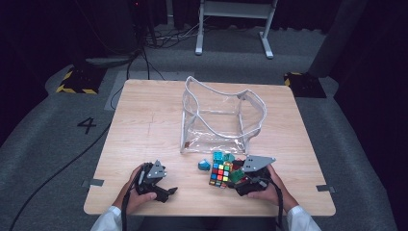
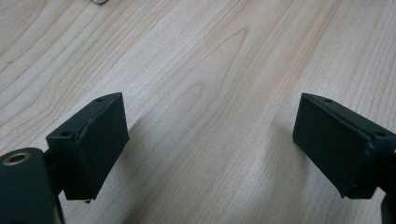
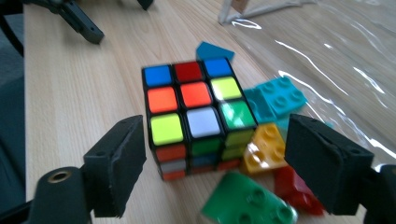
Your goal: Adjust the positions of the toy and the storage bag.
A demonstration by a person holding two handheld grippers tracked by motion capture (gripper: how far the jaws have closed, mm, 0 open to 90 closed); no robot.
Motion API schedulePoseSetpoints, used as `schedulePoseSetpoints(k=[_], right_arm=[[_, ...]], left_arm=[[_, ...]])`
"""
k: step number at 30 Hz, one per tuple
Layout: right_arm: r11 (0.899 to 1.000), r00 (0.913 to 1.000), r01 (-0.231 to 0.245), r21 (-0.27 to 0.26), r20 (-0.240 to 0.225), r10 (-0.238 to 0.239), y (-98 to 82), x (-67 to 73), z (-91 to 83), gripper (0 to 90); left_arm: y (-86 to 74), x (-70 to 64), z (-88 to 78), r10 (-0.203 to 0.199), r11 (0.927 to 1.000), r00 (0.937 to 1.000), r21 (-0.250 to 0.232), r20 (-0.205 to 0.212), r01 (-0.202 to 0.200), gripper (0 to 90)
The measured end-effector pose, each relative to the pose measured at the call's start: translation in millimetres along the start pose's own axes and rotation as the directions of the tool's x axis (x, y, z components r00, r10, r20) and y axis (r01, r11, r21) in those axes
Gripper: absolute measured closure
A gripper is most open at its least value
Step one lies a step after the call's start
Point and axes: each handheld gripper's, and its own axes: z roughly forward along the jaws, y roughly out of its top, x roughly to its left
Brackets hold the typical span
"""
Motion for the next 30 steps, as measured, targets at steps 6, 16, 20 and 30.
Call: schedulePoseSetpoints(k=[6,16,20,30], right_arm=[[1.0,0.9994,0.001,0.023,-0.034,0.0,10.2,0.7,15.1,19.5],[0.991,0.996,0.067,0.116,-0.066,-0.06,8.9,9.4,42.4,25.9],[0.989,0.9972,0.059,0.135,-0.054,-0.052,7.9,9.7,49.6,33.0],[0.987,0.9972,0.061,0.148,-0.052,-0.053,5.3,6.5,44.9,33.7]], left_arm=[[0.3,0.0,0.2,-0.001,1.0,1.0,-0.001,-0.006,0.001,10.4],[0.8,-0.3,0.7,-0.004,1.0,1.0,0.002,-0.001,0.004,10.0],[0.7,-0.5,1.0,-0.01,0.9999,0.9999,0.001,-0.001,0.01,9.9],[0.7,-0.6,1.2,-0.011,0.9999,0.9999,0.0,0.0,0.011,9.8]])
